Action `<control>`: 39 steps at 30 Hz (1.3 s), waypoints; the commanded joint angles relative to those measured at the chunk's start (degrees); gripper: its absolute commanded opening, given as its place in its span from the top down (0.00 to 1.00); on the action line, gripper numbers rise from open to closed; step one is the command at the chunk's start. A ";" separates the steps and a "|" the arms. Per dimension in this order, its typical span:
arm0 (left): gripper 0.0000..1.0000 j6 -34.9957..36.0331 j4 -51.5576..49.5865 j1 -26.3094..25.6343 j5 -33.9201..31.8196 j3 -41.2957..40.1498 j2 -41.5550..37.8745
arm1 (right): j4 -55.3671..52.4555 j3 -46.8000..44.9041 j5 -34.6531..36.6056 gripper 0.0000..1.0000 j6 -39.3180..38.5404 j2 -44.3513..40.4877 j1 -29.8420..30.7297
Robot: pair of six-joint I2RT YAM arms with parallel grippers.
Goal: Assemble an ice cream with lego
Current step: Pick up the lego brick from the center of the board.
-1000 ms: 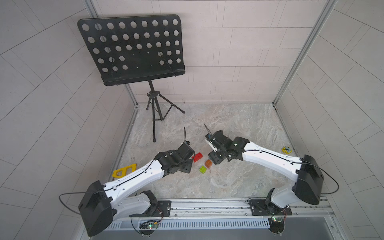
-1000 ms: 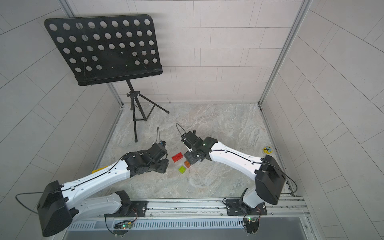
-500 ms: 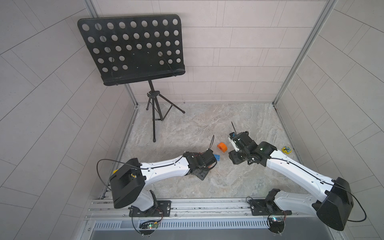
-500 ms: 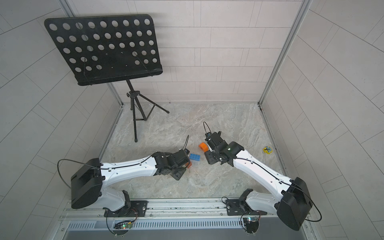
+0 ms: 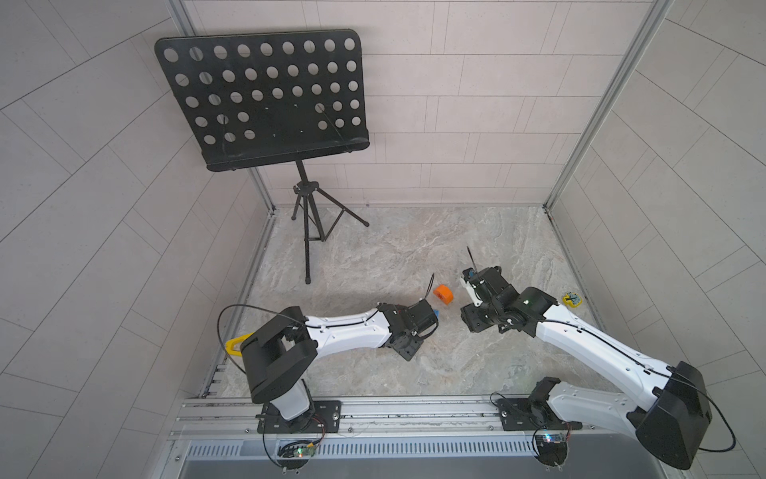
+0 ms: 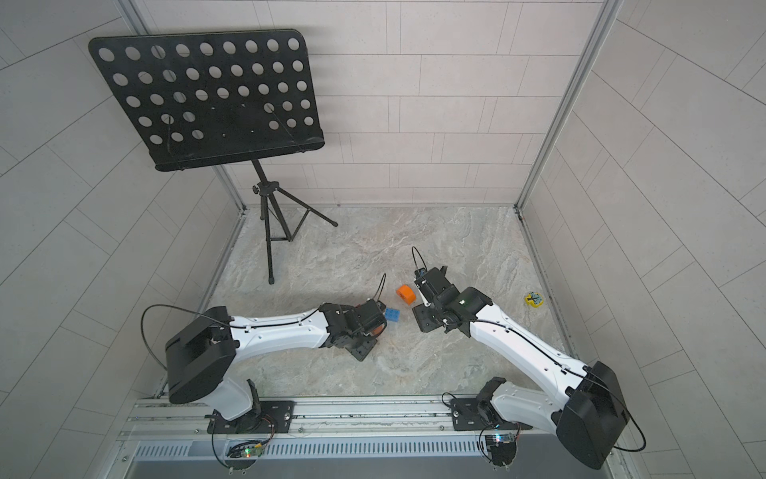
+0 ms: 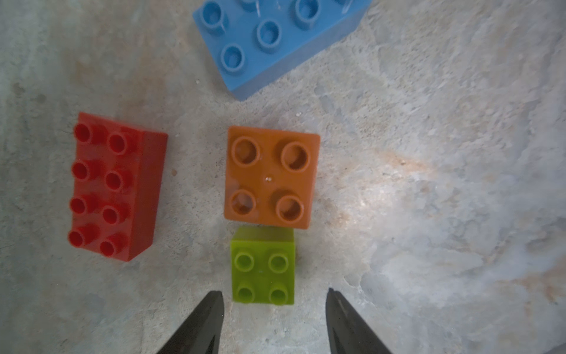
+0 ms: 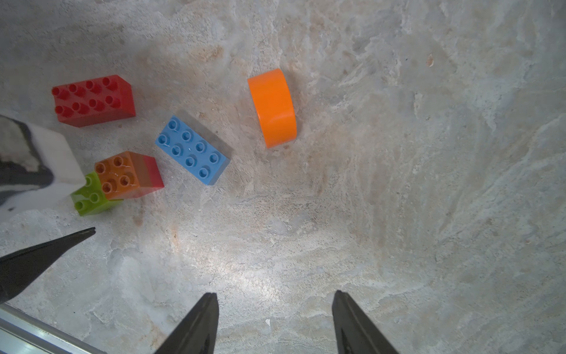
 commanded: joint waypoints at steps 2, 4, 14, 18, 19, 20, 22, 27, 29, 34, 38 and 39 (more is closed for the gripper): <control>0.40 0.77 0.02 -0.09 -0.62 1.39 1.10 | -0.60 -0.69 0.12 0.37 0.08 -1.42 -0.43; 0.40 0.63 0.11 -0.05 -1.15 1.48 1.31 | -0.65 -0.89 0.09 0.37 0.09 -1.45 -0.48; 0.41 0.90 0.47 0.13 -1.64 2.08 2.90 | -0.39 -1.20 -0.24 0.41 0.02 -1.18 -0.57; 0.42 0.99 0.55 0.31 -1.77 2.15 3.21 | -0.41 -1.15 -0.37 0.42 0.02 -1.12 -0.66; 0.42 1.03 0.56 0.44 -1.81 2.14 3.34 | -0.33 -1.21 -0.41 0.43 0.06 -1.01 -0.66; 0.42 0.99 0.63 0.49 -1.90 2.19 3.34 | -0.39 -1.26 -0.43 0.44 0.06 -1.06 -0.61; 0.44 1.04 0.64 0.48 -1.94 2.05 3.32 | -0.33 -1.22 -0.42 0.45 0.03 -1.09 -0.69; 0.58 1.15 0.81 0.66 -1.79 1.95 3.42 | -0.43 -1.26 -0.45 0.47 0.07 -1.00 -0.68; 0.62 1.17 0.83 0.73 -1.60 1.96 3.67 | -0.49 -1.34 -0.44 0.48 0.03 -1.01 -0.66; 0.63 1.21 0.91 0.83 -1.31 1.83 4.48 | -0.59 -1.38 -0.58 0.50 0.02 -1.01 -0.63; 0.67 1.25 0.75 0.92 -1.24 1.71 4.28 | -0.75 -1.34 -0.72 0.51 0.04 -1.01 -0.69; 0.68 1.13 0.67 0.89 -1.24 1.69 4.23 | -0.71 -1.39 -0.71 0.52 0.02 -1.01 -0.70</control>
